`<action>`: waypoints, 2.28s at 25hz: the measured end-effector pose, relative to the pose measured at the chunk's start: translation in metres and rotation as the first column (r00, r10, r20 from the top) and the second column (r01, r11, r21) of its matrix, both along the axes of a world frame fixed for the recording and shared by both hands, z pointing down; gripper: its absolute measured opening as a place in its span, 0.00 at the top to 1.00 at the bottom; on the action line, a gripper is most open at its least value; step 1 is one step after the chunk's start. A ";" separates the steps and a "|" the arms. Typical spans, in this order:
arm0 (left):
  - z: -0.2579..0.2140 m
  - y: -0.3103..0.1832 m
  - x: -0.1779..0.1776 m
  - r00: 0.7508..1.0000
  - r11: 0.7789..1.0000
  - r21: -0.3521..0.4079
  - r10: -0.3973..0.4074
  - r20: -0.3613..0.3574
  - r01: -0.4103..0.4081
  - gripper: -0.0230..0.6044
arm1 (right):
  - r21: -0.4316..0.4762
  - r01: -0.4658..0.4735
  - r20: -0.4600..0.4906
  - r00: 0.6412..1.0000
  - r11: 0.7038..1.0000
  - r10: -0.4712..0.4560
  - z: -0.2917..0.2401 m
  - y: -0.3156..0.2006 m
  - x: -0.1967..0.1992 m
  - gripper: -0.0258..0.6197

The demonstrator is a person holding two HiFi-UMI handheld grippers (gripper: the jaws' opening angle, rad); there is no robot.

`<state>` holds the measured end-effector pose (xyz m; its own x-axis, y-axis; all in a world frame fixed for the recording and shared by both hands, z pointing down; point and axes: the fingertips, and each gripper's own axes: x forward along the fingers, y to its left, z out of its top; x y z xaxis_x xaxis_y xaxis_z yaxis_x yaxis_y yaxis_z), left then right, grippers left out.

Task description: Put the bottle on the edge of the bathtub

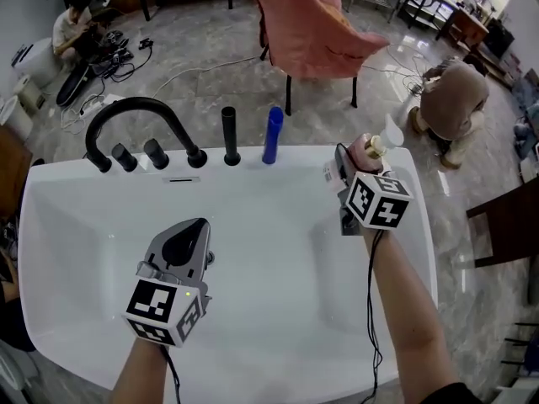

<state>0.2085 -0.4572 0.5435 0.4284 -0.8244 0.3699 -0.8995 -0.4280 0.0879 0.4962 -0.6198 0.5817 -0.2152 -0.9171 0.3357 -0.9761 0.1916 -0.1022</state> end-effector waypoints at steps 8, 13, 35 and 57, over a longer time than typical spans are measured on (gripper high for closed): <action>0.013 -0.019 0.011 1.000 1.000 -0.013 -0.013 -0.013 0.013 0.94 | 0.000 -0.009 -0.036 0.999 1.000 0.009 0.020 -0.052 0.001 0.61; 0.024 -0.017 0.013 1.000 0.999 -0.043 -0.002 -0.004 0.002 0.94 | -0.022 0.008 -0.058 0.998 1.000 -0.009 0.029 -0.073 -0.009 0.61; 0.036 -0.020 0.014 0.999 0.998 -0.058 -0.008 -0.043 0.006 0.94 | 0.031 0.038 -0.089 0.995 0.999 -0.035 0.038 -0.094 -0.037 0.60; 0.018 -0.005 0.024 0.999 0.999 -0.027 0.029 -0.044 -0.030 0.94 | 0.018 0.068 -0.080 0.995 0.998 -0.066 0.030 -0.062 -0.026 0.48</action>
